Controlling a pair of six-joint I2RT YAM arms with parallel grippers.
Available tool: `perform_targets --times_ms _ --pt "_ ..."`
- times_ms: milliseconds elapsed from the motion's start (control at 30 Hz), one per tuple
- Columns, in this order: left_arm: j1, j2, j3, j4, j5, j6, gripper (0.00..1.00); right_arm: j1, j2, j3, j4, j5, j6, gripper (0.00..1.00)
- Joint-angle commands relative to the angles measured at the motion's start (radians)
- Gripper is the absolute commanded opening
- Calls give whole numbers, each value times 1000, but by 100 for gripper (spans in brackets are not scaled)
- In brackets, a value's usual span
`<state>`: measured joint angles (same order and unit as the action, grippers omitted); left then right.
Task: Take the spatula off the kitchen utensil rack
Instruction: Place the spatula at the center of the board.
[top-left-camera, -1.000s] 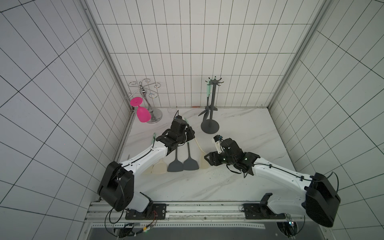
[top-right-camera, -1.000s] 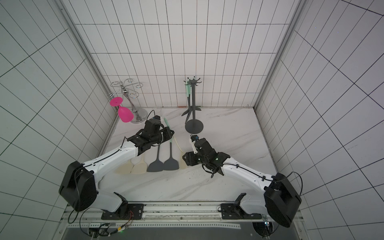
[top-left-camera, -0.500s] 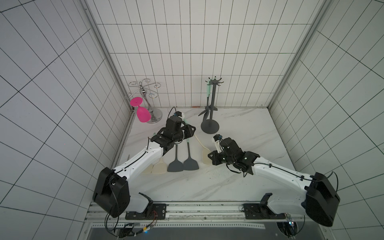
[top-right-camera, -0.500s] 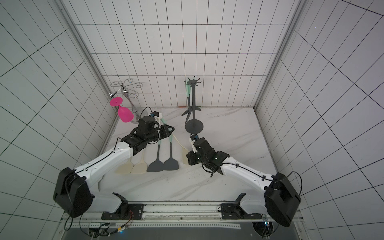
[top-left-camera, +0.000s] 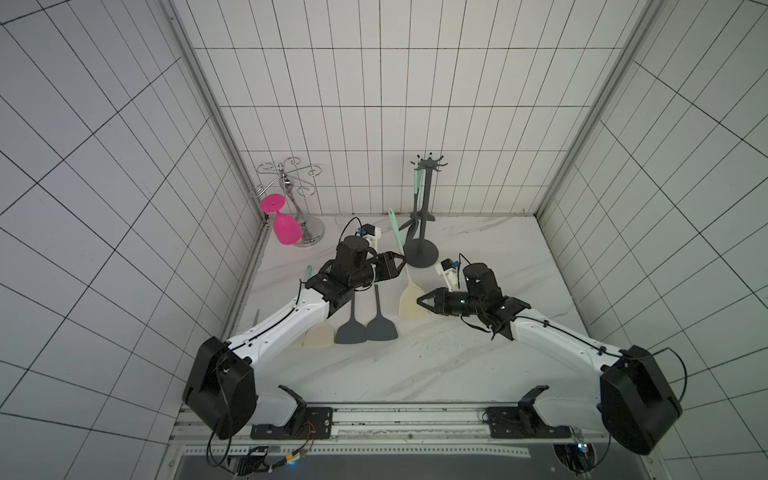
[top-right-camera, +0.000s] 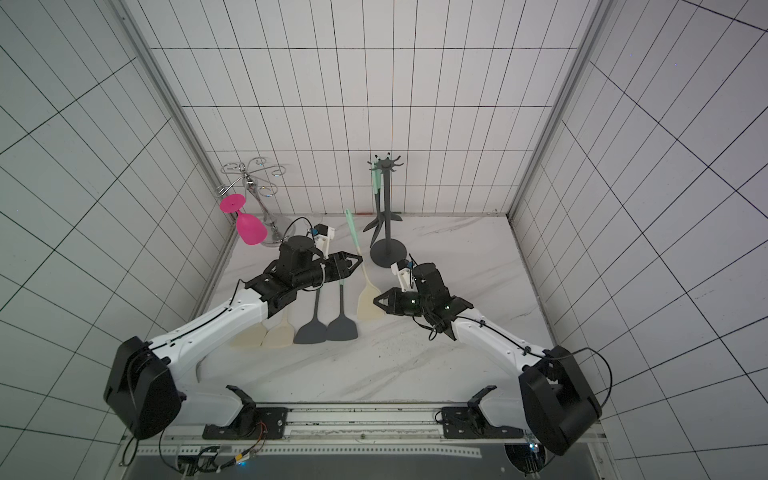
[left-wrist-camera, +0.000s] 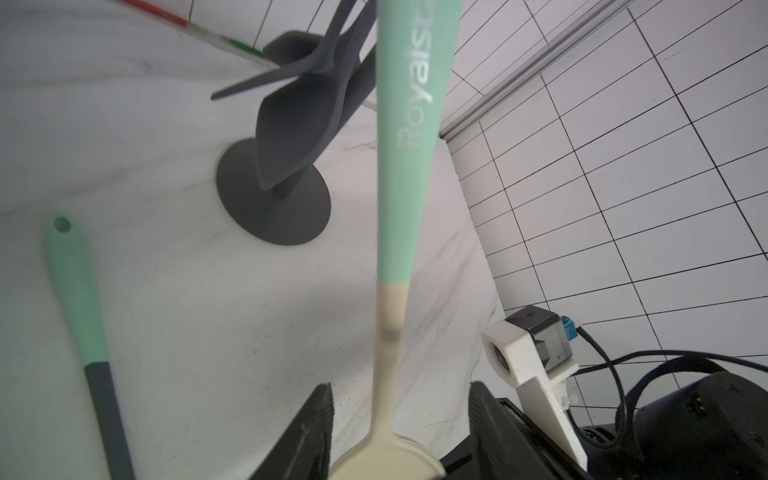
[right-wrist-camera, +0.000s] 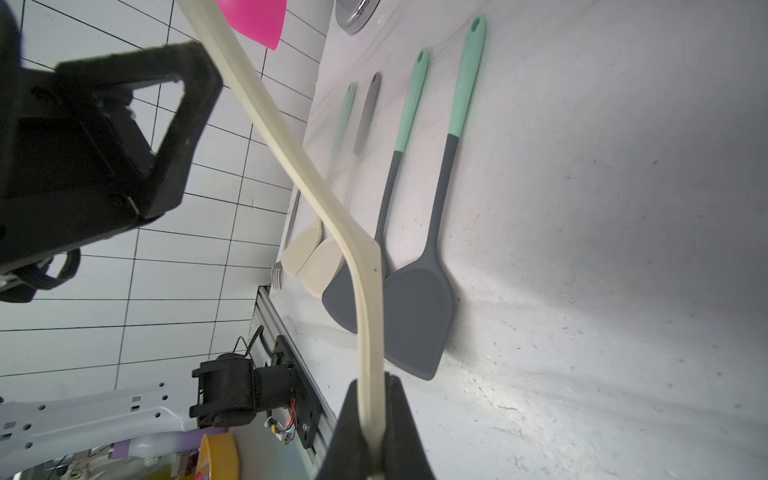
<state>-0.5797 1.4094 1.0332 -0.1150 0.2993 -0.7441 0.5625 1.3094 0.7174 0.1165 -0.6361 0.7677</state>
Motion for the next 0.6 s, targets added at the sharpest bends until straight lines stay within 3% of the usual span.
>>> perform_targets --times_ms 0,267,433,500,567 --pt "-5 51 -12 81 47 -97 40 -7 25 -27 170 -100 120 0" --pt "-3 85 13 41 -4 -99 17 -8 -9 -26 106 -81 97 0" --pt "-2 83 11 24 -12 -87 17 -9 -7 -25 100 -80 71 0" --pt "-2 79 10 16 -12 -78 1 -9 -1 -24 107 -85 77 0" --pt "0 70 11 4 -19 -67 0 -9 1 -23 106 -80 75 0"
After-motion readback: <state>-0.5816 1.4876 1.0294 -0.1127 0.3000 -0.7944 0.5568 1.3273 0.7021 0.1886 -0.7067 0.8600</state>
